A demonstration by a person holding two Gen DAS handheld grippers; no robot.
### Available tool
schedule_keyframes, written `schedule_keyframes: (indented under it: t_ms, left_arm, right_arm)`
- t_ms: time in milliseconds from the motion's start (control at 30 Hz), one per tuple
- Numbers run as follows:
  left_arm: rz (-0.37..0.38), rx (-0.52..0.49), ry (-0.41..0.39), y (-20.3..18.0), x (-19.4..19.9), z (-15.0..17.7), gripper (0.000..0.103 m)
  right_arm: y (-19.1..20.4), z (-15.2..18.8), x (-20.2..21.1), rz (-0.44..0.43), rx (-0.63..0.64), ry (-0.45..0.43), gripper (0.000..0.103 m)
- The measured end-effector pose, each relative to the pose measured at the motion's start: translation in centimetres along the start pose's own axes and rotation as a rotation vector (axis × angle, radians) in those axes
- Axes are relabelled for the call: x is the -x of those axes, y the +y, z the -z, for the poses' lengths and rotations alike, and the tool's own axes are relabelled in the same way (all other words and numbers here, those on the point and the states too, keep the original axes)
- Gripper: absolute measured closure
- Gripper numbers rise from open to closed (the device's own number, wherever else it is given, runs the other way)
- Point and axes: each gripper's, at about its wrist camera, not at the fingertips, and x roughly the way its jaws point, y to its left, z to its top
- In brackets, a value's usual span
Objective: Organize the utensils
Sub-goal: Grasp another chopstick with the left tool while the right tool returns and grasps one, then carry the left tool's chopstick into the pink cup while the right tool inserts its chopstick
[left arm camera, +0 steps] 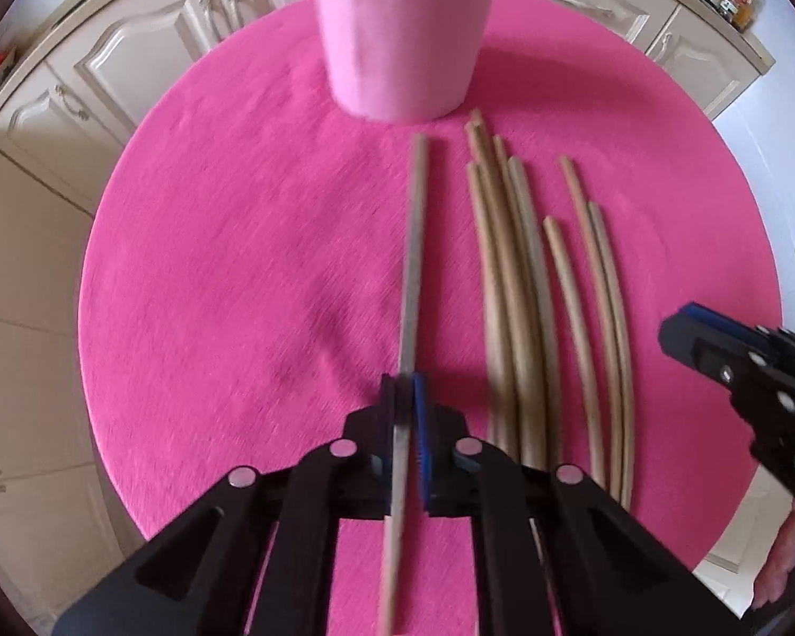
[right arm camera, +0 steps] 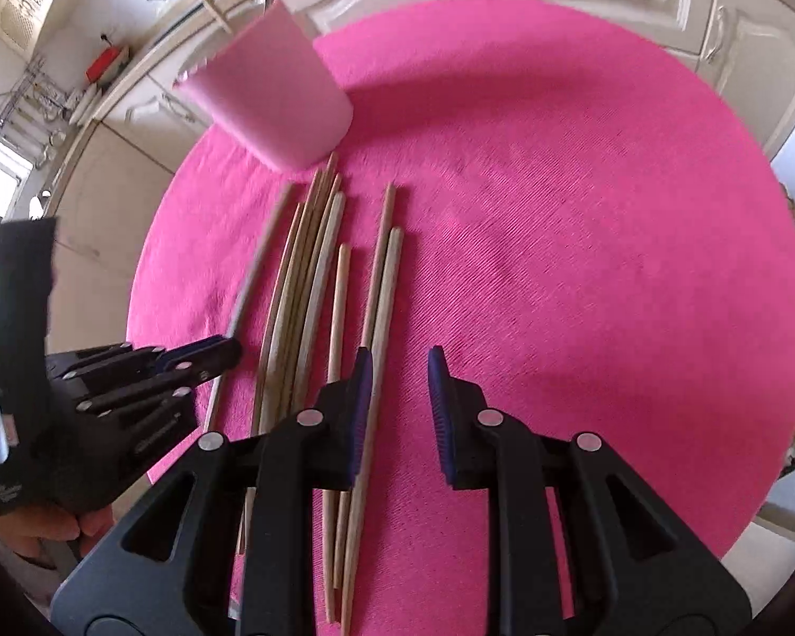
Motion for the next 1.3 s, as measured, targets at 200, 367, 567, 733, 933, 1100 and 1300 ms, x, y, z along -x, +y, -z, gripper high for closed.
schedule_keyframes:
  t_ms: [200, 367, 567, 733, 933, 1100, 1300]
  left_arm:
    - [0.041, 0.039, 0.021, 1.0, 0.3, 1.5, 0.096]
    - [0.06, 0.085, 0.021, 2.5, 0.4, 0.6, 0.096]
    - [0.026, 0.07, 0.035, 1.9, -0.3, -1.9, 0.096]
    - [0.003, 0.068, 0.044, 1.0, -0.3, -2.7, 0.096]
    - [0.008, 0.068, 0.029, 0.4, 0.0, -2.4, 0.097]
    - [0.029, 0.096, 0.008, 1.5, 1.3, -1.1, 0.097]
    - [0.064, 0.125, -0.079, 2.7, 3.8, -0.3, 0.097]
  right_arm:
    - [0.9, 0.1, -1.7, 0.026, 0.014, 0.082, 0.081]
    - [1.2, 0.0, -1.8, 0.063, 0.021, 0.106, 0.081]
    - [1.0, -0.5, -1.5, 0.079, 0.005, 0.13, 0.081]
    - [0.9, -0.7, -1.8, 0.084, -0.004, 0.16, 0.082]
    - [2.9, -1.6, -2.7, 0.168, 0.086, 0.177, 0.081]
    - [3.2, -1.9, -2.9, 0.189, 0.122, 0.165, 0.089]
    - [1.2, -2.1, -2.1, 0.105, 0.04, 0.148, 0.097]
